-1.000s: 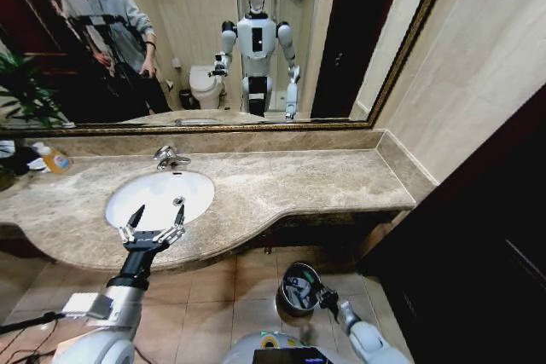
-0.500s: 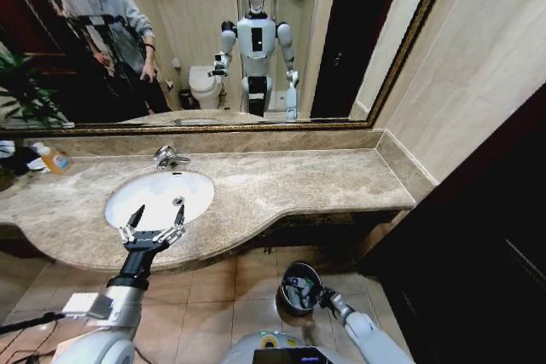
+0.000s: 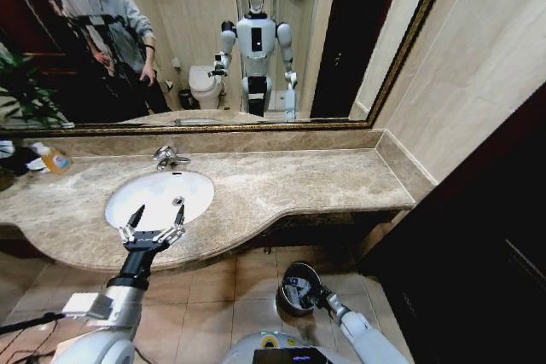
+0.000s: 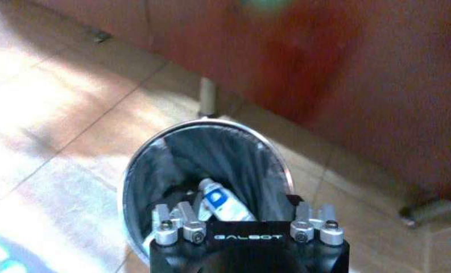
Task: Pick up the trash from the sink and place it in the trash bin.
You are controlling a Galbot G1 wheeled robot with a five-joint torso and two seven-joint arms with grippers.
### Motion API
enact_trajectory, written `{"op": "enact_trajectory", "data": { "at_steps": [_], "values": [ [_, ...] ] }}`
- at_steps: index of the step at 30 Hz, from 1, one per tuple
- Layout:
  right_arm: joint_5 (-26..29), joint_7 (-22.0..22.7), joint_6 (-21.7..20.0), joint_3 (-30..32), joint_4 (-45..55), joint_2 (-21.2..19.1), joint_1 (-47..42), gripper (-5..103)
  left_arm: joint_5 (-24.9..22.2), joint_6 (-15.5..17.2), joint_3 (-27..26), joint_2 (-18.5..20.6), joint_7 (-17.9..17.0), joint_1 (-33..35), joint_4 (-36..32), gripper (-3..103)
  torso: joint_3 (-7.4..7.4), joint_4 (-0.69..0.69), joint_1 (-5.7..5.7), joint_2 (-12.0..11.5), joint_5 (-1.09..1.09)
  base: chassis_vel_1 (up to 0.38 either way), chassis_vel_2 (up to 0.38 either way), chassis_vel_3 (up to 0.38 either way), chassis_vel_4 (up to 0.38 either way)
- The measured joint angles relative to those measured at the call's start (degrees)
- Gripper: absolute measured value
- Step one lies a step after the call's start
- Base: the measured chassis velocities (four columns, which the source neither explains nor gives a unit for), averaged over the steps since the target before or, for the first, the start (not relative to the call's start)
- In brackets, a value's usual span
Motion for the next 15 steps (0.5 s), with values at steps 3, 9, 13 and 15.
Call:
{"op": "enact_trajectory", "data": {
  "at_steps": [3,9,13,15],
  "values": [
    [0.4,2.4,0.6,0.3,0.2,0.3,0.1,82,0.0,0.0,0.0,0.0,0.0,0.0,0.0,100,0.00,0.01,0.00,0.0,0.01,0.000,0.000,0.000,0.000],
    [4.9,4.6,0.5,1.6,9.2,-2.4,-3.9,99,0.0,0.0,0.0,0.0,0.0,0.0,0.0,100,0.00,0.01,0.00,0.0,0.00,0.000,0.000,0.000,0.000],
    [10.7,8.6,2.0,4.9,21.6,-5.6,-10.6,100,0.0,0.0,0.0,0.0,0.0,0.0,0.0,100,0.00,0.00,-0.01,0.0,0.04,0.000,0.000,0.000,0.000],
    [13.7,9.7,2.3,7.7,27.3,-6.5,-13.8,100,0.0,0.0,0.0,0.0,0.0,0.0,0.0,100,0.00,0.00,-0.01,0.0,0.04,0.000,0.000,0.000,0.000]
  ]
}}
